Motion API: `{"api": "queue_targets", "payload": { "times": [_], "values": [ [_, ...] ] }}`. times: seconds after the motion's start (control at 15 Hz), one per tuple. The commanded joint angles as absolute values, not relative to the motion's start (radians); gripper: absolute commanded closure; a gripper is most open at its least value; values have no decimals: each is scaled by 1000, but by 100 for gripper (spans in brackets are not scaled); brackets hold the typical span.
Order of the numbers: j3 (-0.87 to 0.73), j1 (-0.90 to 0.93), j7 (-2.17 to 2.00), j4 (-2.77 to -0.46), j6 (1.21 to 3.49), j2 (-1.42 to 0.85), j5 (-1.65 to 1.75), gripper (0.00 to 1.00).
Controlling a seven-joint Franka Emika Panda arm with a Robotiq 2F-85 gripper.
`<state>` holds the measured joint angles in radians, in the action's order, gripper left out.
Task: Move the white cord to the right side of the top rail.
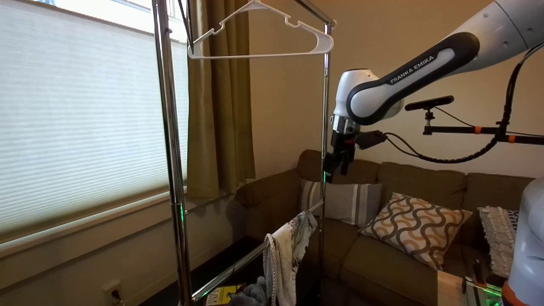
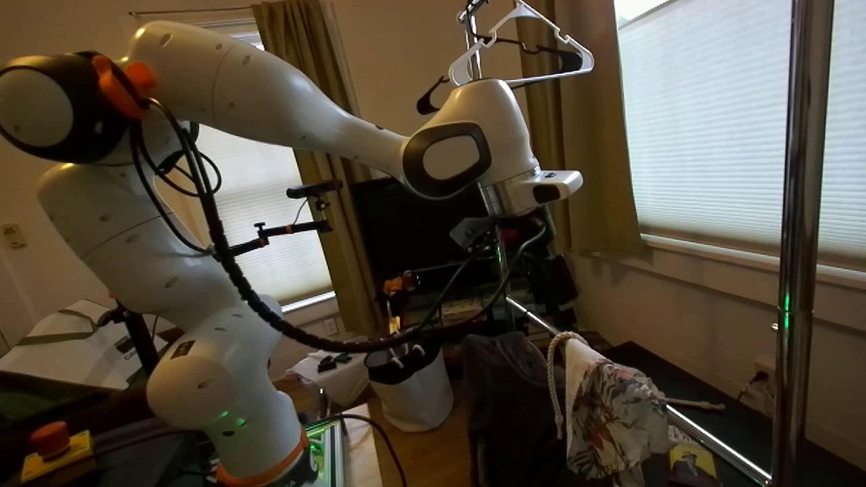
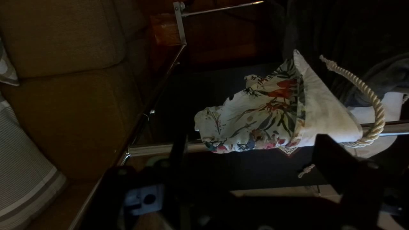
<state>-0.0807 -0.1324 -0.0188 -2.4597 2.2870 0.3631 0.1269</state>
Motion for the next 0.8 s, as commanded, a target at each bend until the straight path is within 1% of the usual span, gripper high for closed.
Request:
{"api": "queue_targets", "payload": {
  "times": [0.0,0.73],
  "values": [
    [-82,-131,-19,-2458,2284,363,127,0],
    [-77,-124,-31,-2453,2282,352,115,0]
  ]
}}
